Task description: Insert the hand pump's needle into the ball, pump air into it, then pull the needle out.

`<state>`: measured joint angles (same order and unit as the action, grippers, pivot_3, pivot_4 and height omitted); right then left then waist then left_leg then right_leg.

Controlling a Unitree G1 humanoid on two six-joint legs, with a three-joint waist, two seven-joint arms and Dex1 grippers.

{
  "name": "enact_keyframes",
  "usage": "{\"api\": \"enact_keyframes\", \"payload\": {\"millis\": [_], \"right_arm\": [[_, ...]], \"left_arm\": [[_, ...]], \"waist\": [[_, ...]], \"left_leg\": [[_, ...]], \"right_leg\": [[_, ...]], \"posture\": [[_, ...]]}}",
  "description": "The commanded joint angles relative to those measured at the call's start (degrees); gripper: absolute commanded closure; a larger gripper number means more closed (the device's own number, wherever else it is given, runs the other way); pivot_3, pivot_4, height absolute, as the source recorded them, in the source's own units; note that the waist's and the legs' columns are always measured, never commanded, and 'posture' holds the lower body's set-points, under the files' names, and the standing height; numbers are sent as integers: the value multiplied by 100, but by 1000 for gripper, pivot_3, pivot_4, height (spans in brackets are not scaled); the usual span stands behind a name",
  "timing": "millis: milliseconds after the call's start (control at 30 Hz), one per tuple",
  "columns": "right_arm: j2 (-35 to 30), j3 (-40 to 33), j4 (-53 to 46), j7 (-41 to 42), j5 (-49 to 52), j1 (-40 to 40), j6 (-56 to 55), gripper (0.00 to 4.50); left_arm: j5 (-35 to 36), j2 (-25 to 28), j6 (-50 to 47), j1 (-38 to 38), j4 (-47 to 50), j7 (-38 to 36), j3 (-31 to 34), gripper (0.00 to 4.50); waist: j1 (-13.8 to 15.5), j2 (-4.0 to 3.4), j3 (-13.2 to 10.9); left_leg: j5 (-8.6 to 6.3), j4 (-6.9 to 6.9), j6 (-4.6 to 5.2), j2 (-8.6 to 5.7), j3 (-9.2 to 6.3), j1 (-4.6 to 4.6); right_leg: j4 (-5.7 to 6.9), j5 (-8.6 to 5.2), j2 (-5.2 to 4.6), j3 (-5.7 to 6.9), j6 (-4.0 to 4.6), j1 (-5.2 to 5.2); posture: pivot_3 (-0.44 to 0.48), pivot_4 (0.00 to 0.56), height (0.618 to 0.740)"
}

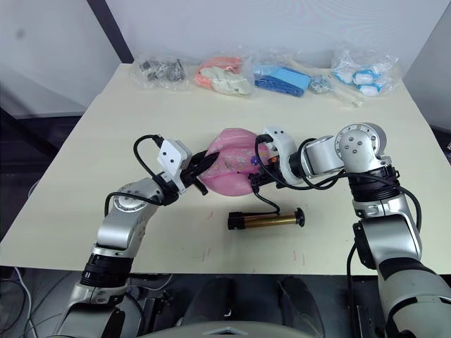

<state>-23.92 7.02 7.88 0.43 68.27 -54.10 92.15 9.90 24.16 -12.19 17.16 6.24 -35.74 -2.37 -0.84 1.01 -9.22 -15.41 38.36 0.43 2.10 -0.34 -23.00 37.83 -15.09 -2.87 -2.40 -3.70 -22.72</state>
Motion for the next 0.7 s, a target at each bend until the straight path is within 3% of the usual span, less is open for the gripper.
{"api": "enact_keyframes", "payload": {"millis": [33,700], "right_arm": [[37,62,-40,-18,113,-110,35,4142],[-71,441,-76,285,-35,-211,35,4142]], "left_arm": [[-65,23,53,-52,27,-104,-160,4468],[-231,98,303,-16,-64,-202,-199,4468]], "waist": [[0,0,0],[-1,-1,0]], "left_leg": [[0,0,0,0,0,0],[0,-5,0,1,0,-2]], "right_leg": [[-1,0,0,0,0,0],[-8,0,0,0,0,-1]], "posture": [[0,150,736],[0,150,736]]}}
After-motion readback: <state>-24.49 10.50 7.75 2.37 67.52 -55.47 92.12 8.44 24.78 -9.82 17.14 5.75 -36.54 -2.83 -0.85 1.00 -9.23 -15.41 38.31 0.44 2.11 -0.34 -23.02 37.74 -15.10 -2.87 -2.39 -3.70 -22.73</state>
